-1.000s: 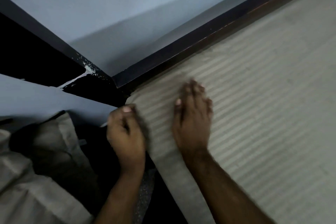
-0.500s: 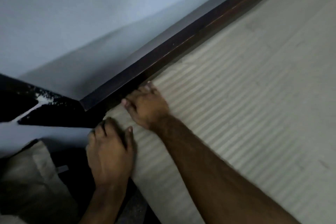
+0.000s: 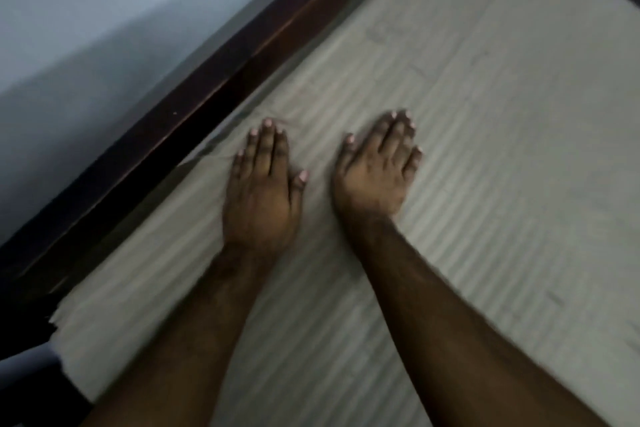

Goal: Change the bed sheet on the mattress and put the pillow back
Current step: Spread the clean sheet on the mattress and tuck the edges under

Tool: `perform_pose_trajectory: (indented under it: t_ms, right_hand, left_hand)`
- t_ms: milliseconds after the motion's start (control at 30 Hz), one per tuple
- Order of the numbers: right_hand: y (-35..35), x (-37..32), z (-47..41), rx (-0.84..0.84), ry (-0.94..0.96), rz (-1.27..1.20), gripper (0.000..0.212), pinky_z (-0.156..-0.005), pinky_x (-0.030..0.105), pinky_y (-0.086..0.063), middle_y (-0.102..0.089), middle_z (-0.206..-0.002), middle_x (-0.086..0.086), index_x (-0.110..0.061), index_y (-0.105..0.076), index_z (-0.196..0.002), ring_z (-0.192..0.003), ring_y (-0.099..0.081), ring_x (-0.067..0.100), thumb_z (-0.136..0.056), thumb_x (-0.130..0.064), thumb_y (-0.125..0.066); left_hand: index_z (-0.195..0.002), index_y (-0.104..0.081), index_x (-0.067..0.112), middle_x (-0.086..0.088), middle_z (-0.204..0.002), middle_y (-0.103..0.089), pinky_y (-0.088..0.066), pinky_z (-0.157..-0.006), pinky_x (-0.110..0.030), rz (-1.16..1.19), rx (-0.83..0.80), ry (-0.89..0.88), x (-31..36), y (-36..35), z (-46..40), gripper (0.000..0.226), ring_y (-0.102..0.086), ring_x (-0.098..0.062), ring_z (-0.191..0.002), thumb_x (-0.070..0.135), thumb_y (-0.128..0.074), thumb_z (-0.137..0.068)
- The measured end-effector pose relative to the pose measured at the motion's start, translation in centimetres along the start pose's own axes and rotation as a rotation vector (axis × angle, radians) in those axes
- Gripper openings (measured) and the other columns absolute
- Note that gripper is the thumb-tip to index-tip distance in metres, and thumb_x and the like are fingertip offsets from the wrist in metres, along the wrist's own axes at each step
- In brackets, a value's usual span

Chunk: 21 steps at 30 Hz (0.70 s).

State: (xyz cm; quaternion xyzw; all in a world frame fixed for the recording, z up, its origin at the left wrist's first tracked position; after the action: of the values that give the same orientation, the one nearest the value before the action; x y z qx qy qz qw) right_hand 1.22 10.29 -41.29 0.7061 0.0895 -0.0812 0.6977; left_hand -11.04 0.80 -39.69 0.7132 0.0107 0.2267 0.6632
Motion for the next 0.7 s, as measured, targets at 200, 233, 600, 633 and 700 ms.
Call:
perform_pose_trajectory:
  t_ms: [200, 233, 600, 633, 700]
  right_hand:
    - [0.0, -7.1, -2.6, -0.239, 0.647, -0.114, 0.060, -0.125, 0.047, -0.010, -0.024, -0.167, 0.007, -0.013, -0.029, -0.158, -0.155, -0.015, 0.024, -0.101, -0.032, -0.032]
    - [0.5, -7.6, -3.4, -0.312, 0.796, -0.188, 0.058, -0.124, 0.046, -0.017, -0.034, -0.162, 0.010, -0.009, -0.039, -0.153, -0.153, -0.025, 0.026, -0.098, -0.027, -0.040]
    - [2.4, 7.2, -18.6, 0.075, -0.344, -0.060, 0.071, -0.124, 0.052, -0.009, -0.011, -0.166, 0.023, -0.002, -0.018, -0.159, -0.155, -0.008, 0.037, -0.104, -0.046, -0.029]
    - [1.8, 6.7, -19.9, 0.048, -0.391, -0.048, 0.073, -0.125, 0.052, -0.005, -0.008, -0.167, 0.023, -0.002, -0.015, -0.159, -0.155, -0.004, 0.038, -0.104, -0.048, -0.026]
    - [0.6, 4.6, -21.7, 0.025, -0.365, -0.027, 0.075, -0.124, 0.053, -0.001, -0.004, -0.168, 0.021, -0.004, -0.012, -0.160, -0.155, 0.001, 0.039, -0.104, -0.052, -0.023]
  left_hand:
    - [-0.150, -0.042, -0.001, -0.016, -0.159, -0.039, -0.027, -0.123, -0.045, 0.274, 0.173, -0.106, -0.4, 0.5, -3.7, 0.053, -0.034, -0.026, -0.150, 0.005, -0.046, -0.098]
    - [-0.150, -0.041, -0.002, -0.016, -0.158, -0.039, -0.026, -0.124, -0.043, 0.318, 0.212, -0.100, -0.4, 0.9, -3.5, 0.053, -0.034, -0.026, -0.150, 0.000, -0.046, -0.097]
    - [-0.159, -0.029, 0.011, -0.008, -0.168, -0.021, -0.014, -0.126, -0.043, -0.071, 0.006, -0.288, 7.6, -3.3, -16.3, 0.068, -0.018, -0.024, -0.156, 0.046, -0.027, -0.101]
    - [-0.159, -0.028, 0.010, -0.009, -0.168, -0.020, -0.014, -0.126, -0.043, -0.074, 0.013, -0.265, 8.0, -3.6, -17.7, 0.070, -0.018, -0.025, -0.155, 0.047, -0.026, -0.100]
    - [-0.160, -0.024, 0.011, -0.008, -0.169, -0.017, -0.018, -0.123, -0.047, -0.090, 0.004, -0.241, 8.6, -4.1, -20.2, 0.072, -0.019, -0.030, -0.154, 0.048, -0.023, -0.099]
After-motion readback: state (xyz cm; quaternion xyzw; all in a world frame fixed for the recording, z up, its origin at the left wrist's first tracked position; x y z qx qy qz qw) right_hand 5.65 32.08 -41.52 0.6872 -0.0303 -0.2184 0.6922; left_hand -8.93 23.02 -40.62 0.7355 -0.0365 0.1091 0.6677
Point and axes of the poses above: each hand's wrist, its own z-axis away from the middle knuckle, its own y-axis out of the back of the hand, x = y × z, the point moved 2 cm from there along -z, towards the middle knuckle
